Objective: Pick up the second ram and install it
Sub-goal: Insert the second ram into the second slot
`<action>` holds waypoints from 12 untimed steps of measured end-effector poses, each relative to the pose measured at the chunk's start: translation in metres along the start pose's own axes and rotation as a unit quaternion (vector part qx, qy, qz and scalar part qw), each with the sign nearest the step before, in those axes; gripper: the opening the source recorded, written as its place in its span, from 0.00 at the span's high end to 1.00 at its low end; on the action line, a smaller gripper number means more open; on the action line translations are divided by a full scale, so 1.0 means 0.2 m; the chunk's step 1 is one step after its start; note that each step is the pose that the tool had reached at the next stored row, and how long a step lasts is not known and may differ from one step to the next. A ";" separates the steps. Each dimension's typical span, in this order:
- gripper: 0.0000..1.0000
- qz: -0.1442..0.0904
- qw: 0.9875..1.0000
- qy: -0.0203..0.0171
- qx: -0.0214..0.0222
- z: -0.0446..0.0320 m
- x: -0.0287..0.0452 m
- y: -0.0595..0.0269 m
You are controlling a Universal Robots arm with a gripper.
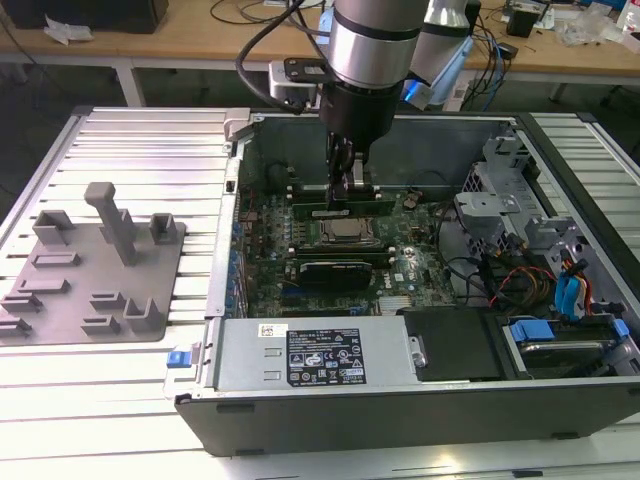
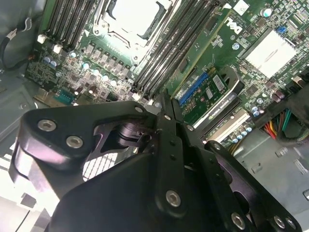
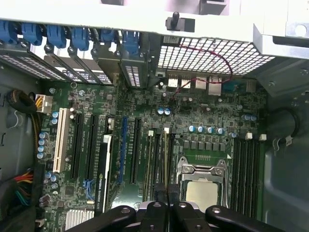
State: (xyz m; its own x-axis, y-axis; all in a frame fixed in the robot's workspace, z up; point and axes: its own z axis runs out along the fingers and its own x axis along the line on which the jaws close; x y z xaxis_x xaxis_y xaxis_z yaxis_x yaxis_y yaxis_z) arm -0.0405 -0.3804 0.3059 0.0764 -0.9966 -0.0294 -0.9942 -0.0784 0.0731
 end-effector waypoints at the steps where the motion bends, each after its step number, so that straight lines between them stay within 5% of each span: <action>1: 0.91 0.001 1.000 0.000 0.000 0.018 0.001 -0.001; 12: 0.91 0.001 1.000 0.000 0.000 0.065 0.002 -0.005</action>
State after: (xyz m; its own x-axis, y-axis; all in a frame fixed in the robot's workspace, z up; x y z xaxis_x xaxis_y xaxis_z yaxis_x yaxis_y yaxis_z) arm -0.0405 -0.3804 0.2929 0.0749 -0.9967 -0.0297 -0.9944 -0.0769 0.0731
